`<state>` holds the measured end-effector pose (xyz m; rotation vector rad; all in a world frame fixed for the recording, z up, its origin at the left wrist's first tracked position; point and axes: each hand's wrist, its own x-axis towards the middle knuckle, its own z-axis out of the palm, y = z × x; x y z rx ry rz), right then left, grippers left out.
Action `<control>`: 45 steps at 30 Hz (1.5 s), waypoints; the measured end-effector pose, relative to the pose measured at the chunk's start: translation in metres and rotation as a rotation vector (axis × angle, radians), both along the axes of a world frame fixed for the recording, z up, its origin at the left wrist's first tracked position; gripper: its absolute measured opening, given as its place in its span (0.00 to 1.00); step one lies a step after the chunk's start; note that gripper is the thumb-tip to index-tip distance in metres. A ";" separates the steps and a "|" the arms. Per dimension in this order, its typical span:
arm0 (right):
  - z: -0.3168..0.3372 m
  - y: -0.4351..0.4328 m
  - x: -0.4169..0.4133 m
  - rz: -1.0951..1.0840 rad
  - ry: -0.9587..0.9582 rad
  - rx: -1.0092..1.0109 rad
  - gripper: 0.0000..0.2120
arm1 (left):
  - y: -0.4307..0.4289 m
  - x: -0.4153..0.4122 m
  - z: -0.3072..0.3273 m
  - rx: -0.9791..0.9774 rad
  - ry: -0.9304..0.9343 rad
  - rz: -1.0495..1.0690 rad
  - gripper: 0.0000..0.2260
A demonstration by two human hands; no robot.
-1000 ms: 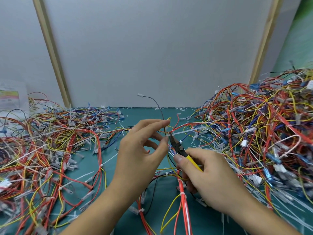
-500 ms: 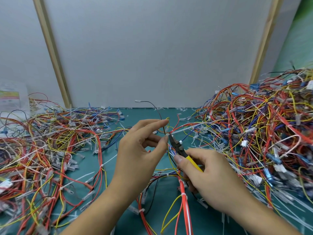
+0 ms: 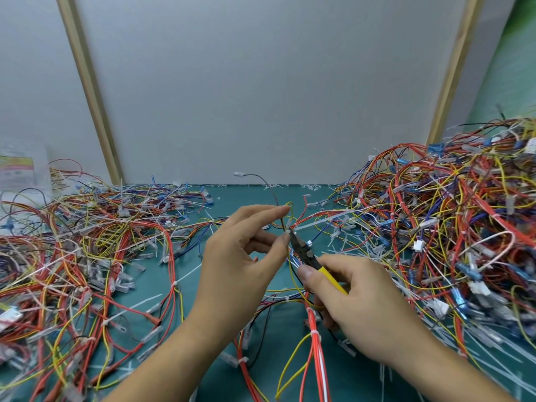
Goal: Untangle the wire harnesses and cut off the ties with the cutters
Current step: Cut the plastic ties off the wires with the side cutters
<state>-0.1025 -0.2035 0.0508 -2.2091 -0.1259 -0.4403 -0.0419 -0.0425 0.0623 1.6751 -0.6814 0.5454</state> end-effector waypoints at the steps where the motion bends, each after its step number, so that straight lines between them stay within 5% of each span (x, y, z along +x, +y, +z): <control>1: 0.000 0.000 0.000 0.002 0.002 0.002 0.21 | 0.000 0.000 0.000 0.000 0.001 -0.002 0.15; 45: 0.001 -0.001 -0.002 0.029 0.034 0.028 0.24 | 0.000 0.001 -0.003 -0.030 0.013 -0.043 0.17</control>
